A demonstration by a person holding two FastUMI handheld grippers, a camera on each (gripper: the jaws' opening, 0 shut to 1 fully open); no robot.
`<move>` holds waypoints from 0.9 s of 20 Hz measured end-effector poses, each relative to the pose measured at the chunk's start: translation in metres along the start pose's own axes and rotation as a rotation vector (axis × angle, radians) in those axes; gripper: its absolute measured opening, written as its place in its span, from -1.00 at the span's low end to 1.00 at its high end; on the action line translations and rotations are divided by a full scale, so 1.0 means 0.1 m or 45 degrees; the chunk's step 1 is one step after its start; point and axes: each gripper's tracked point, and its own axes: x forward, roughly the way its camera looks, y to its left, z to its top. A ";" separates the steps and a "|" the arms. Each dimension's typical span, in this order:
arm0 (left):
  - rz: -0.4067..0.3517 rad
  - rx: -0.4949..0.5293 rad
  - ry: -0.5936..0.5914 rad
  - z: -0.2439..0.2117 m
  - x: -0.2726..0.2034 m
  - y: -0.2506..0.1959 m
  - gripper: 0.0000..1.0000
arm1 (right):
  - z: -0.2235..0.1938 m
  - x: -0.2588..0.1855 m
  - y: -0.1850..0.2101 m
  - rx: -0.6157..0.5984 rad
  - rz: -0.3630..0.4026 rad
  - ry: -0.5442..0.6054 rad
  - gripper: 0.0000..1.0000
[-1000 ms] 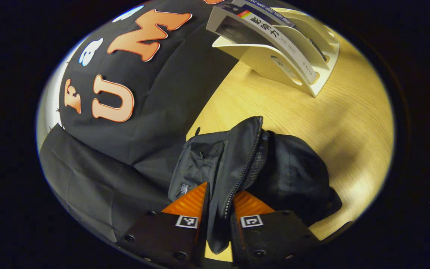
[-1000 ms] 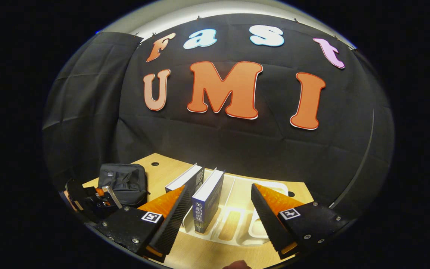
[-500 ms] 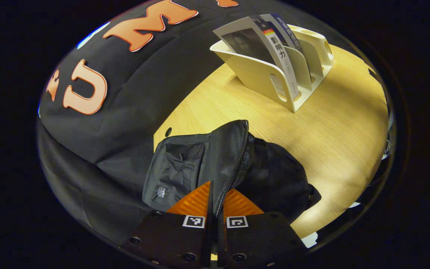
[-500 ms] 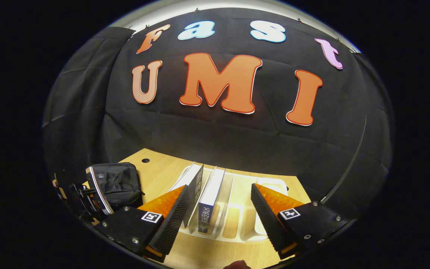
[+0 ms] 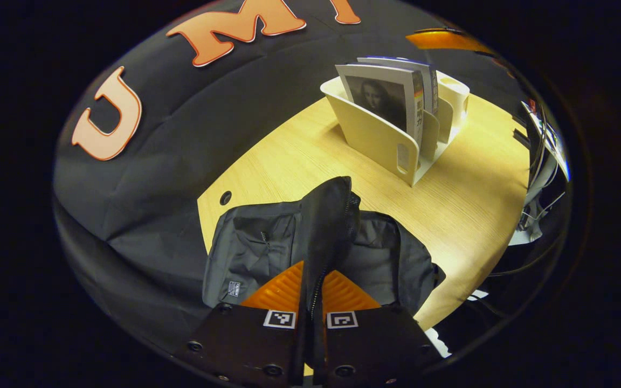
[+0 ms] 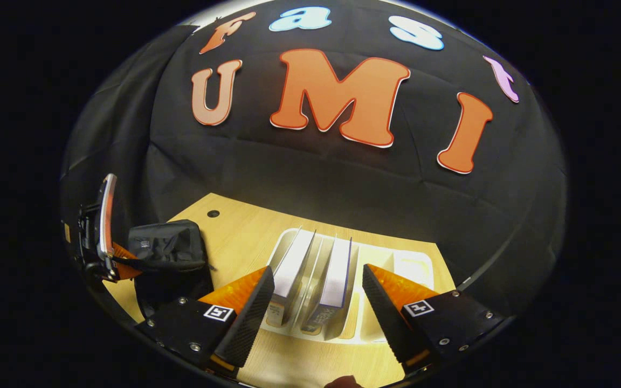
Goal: Open the schoolbag, grab two books from the bookshelf and put them into the schoolbag.
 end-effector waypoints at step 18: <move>-0.356 0.155 0.063 0.40 -0.35 0.60 -0.87 | -0.13 0.78 0.30 0.012 0.026 0.570 1.00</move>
